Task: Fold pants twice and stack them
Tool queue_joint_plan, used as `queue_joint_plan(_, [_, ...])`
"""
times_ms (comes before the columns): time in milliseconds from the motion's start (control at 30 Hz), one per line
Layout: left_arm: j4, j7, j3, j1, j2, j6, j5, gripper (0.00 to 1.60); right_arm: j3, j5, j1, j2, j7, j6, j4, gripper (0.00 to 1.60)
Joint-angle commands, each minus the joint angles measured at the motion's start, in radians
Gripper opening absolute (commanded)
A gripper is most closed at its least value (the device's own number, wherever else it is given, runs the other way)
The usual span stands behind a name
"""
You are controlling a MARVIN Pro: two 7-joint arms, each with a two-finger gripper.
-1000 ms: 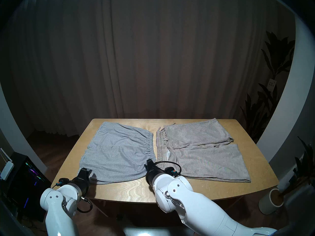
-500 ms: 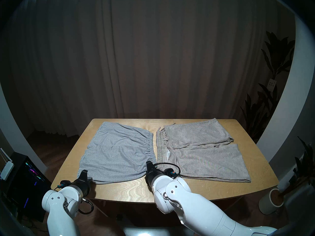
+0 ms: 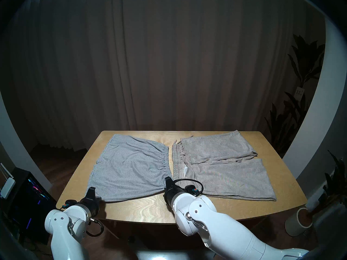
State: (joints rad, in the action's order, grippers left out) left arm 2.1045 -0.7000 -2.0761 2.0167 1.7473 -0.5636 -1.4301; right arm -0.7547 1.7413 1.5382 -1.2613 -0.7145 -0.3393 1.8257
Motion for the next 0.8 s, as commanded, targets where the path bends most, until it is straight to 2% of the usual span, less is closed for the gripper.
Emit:
queue_joint_plan(0, [0.044,-0.019,0.003,-0.035,-0.014,0.021,-0.005,0.0,-0.005,0.007,-0.01,-0.001,0.008,0.01,0.041,0.0])
queue_joint_plan(367, [0.038,-0.046,0.043,-0.121,-0.06,0.028,-0.009,0.0,-0.032,0.035,-0.036,-0.013,-0.005,0.007,0.056,0.0])
queue_joint_plan(767, [0.013,-0.108,0.059,-0.223,-0.111,0.034,-0.001,0.0,-0.063,0.065,-0.093,-0.064,-0.064,-0.015,0.041,0.0])
